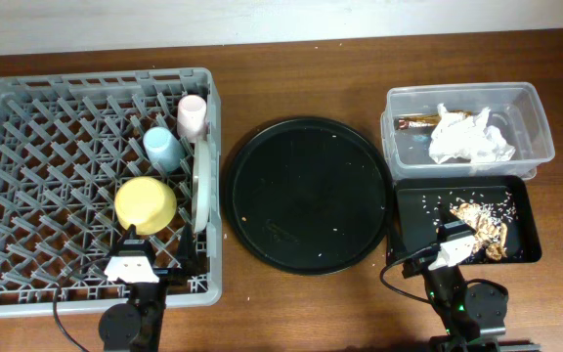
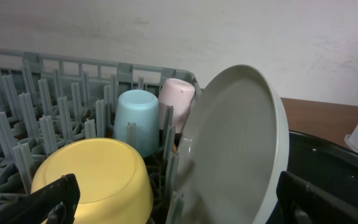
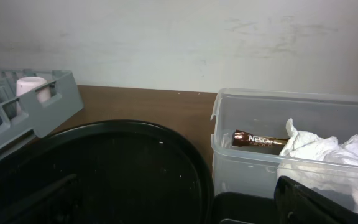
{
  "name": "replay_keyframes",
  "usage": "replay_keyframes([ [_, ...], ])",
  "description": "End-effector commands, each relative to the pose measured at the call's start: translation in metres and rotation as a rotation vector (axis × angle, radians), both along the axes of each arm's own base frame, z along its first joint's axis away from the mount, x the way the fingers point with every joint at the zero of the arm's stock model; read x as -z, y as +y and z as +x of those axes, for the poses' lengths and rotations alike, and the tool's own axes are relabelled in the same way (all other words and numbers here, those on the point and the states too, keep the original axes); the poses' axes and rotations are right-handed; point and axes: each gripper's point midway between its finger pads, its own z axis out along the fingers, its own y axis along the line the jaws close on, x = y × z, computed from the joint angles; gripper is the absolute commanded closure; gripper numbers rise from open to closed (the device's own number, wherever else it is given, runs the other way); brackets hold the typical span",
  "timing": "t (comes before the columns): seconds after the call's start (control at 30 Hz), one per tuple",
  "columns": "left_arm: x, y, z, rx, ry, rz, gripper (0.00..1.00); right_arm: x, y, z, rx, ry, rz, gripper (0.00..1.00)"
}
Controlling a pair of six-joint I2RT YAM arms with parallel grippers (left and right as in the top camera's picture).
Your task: Sort waste into correct bins and load items into the dishwasher rack
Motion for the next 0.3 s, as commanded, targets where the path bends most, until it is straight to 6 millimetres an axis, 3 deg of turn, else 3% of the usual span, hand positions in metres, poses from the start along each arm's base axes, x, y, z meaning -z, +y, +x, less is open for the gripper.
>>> replay_keyframes([
  [0.0, 0.0009, 0.0012, -0.0003, -0.008, -0.002, 0.018, 0.01, 0.0027, -0.0034, 0.0005, 0.018, 0.007, 0.007, 0.02],
  [0.27, 0.0009, 0.0011, -0.0003, -0.007, -0.002, 0.018, 0.01, 0.0028, -0.0034, 0.0005, 0.018, 0.008, 0.007, 0.02],
])
